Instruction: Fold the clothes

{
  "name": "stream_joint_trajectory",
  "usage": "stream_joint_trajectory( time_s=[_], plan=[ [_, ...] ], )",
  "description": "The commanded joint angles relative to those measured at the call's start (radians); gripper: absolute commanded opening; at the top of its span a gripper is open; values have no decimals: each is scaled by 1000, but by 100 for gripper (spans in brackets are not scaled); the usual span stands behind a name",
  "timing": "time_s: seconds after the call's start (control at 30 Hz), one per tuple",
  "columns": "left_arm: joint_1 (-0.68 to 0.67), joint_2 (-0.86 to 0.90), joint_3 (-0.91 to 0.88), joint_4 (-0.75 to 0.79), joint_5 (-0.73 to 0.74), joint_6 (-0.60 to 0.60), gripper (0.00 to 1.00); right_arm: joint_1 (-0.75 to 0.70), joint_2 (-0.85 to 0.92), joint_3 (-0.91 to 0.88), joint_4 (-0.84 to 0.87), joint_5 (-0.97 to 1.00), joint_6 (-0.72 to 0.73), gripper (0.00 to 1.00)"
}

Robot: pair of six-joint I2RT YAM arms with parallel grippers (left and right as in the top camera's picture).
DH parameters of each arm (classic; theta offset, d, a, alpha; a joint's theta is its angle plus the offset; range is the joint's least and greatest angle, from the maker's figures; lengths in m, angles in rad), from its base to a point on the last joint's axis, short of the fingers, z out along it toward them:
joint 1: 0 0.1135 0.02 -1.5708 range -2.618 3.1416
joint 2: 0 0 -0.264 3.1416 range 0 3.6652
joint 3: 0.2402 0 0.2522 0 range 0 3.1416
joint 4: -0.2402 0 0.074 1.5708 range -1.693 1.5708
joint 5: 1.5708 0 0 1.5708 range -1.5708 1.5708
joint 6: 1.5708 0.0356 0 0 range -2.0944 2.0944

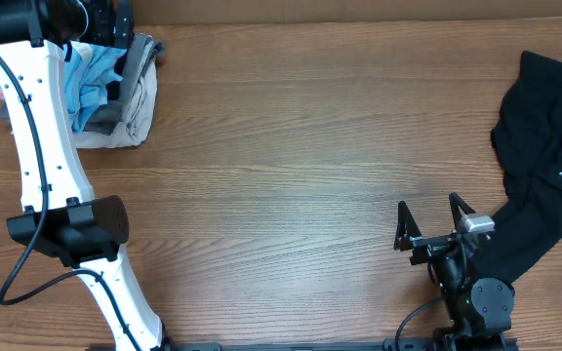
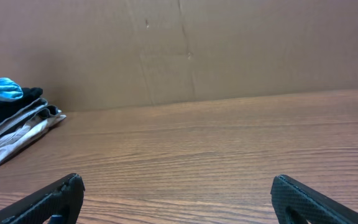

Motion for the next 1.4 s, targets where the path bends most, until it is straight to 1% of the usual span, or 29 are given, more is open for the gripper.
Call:
stream_joint_trajectory(
  time_s=[0.0,0.17,0.27,0.33,0.43,0.57,0.87,1.0,1.17,1.23,1.27,1.33,1.37],
  plan=[
    [-8,-6,-3,1,-3,-18,100,3,-13,-11,6,10,3,100],
    [-8,-69,-4,1,-3,-18,100,3,-13,-11,6,10,3,100],
    [-8,-140,-10,2,-3,-18,100,3,-13,-11,6,10,3,100],
    [-8,-193,-39,2,-3,-18,100,3,-13,-11,6,10,3,100],
    [-8,-305,-151,2,-3,-18,100,3,-13,-11,6,10,3,100],
    [-8,-476,-375,2,-3,-18,100,3,-13,-11,6,10,3,100],
    [-8,-870,-952,2,-3,-17,100,3,-13,-11,6,10,3,100],
    [-8,-1059,-1218,3,-123,-6,100,3,-13,-11,6,10,3,100],
    [-8,-1285,-1497,2,-139,-5,100,3,-13,-11,6,10,3,100],
    [-8,-1373,-1587,8,-182,-6,100,3,-13,-11,6,10,3,100],
    [-8,-1429,-1637,47,-193,-6,100,3,-13,-11,6,10,3,100],
    [-8,-1520,-1708,134,-171,-6,100,3,-13,-11,6,10,3,100],
    [-8,-1611,-1775,240,-130,-6,100,3,-13,-11,6,10,3,100]
  ],
)
